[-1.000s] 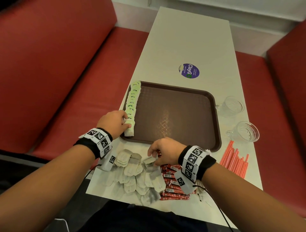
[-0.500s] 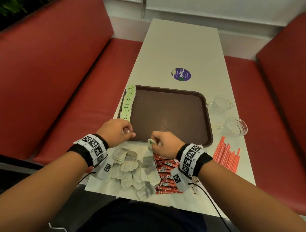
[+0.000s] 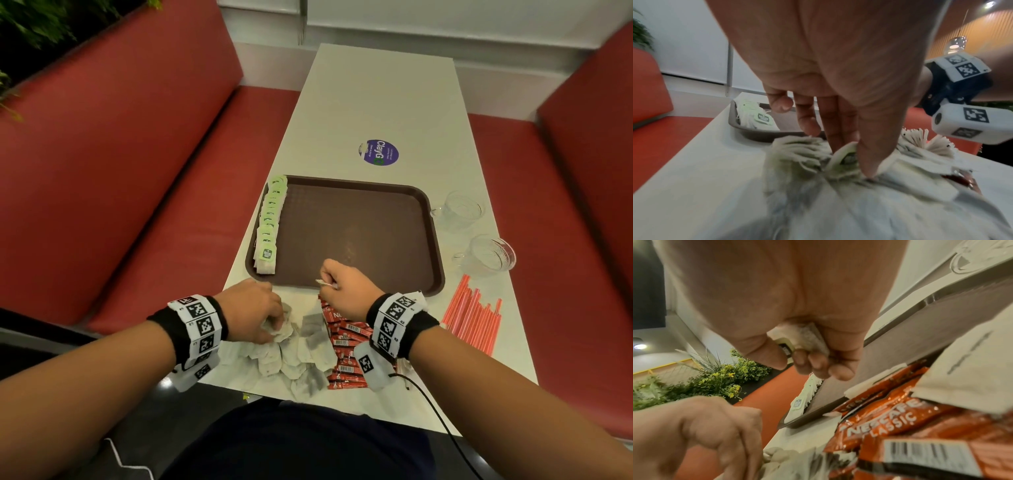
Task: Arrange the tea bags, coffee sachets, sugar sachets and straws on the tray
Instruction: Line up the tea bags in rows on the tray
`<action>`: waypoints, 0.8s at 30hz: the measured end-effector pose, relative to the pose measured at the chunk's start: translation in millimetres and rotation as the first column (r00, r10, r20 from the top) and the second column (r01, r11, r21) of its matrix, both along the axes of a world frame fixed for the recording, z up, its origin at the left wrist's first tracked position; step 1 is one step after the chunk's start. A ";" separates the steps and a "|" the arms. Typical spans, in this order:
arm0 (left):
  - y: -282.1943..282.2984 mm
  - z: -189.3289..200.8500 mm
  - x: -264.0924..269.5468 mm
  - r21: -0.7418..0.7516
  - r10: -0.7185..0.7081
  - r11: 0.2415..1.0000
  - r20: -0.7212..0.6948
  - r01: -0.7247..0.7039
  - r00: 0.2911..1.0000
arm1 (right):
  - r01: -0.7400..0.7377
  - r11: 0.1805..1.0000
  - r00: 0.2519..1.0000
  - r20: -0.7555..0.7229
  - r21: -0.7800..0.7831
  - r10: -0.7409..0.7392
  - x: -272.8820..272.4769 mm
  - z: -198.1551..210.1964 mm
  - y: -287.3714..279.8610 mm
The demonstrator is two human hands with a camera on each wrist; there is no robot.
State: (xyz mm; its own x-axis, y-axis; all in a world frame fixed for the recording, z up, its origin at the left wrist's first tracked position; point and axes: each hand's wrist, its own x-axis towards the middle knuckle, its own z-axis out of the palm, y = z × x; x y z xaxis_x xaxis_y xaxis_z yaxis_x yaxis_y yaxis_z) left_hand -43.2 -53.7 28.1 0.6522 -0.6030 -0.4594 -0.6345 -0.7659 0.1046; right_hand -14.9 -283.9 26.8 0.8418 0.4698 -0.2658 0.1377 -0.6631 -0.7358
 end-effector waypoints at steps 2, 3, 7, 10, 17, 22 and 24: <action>-0.5 3.7 5.4 -0.027 0.028 0.999 0.007 -0.028 1.000 | -0.022 1.000 1.000 -0.009 0.002 0.022 -0.7 -1.2 0.9; -0.2 6.2 9.0 -0.064 0.059 0.996 0.015 -0.058 0.998 | -0.041 0.999 0.999 -0.009 -0.007 0.041 -0.6 -1.0 1.3; -2.7 22.6 22.3 -0.278 0.166 0.951 0.093 -0.134 0.982 | -0.144 0.988 0.988 0.055 -0.049 0.146 2.4 0.8 6.9; -7.9 32.4 30.4 -0.411 0.235 0.896 0.120 -0.168 0.964 | -0.122 0.992 0.986 0.109 -0.025 0.124 6.0 -0.3 16.6; -7.7 37.3 44.5 -0.633 0.330 0.758 0.165 -0.157 0.929 | -0.003 0.997 0.992 0.123 0.076 -0.007 23.2 -0.6 25.0; -6.8 27.0 57.1 -0.724 0.531 0.494 -0.187 -0.481 0.826 | 0.088 0.979 0.992 0.073 0.185 -0.103 43.2 5.9 23.9; -9.5 22.5 65.8 -0.710 0.529 0.436 -0.294 -0.553 0.796 | 0.114 0.973 0.989 0.069 0.202 -0.130 51.8 4.3 23.5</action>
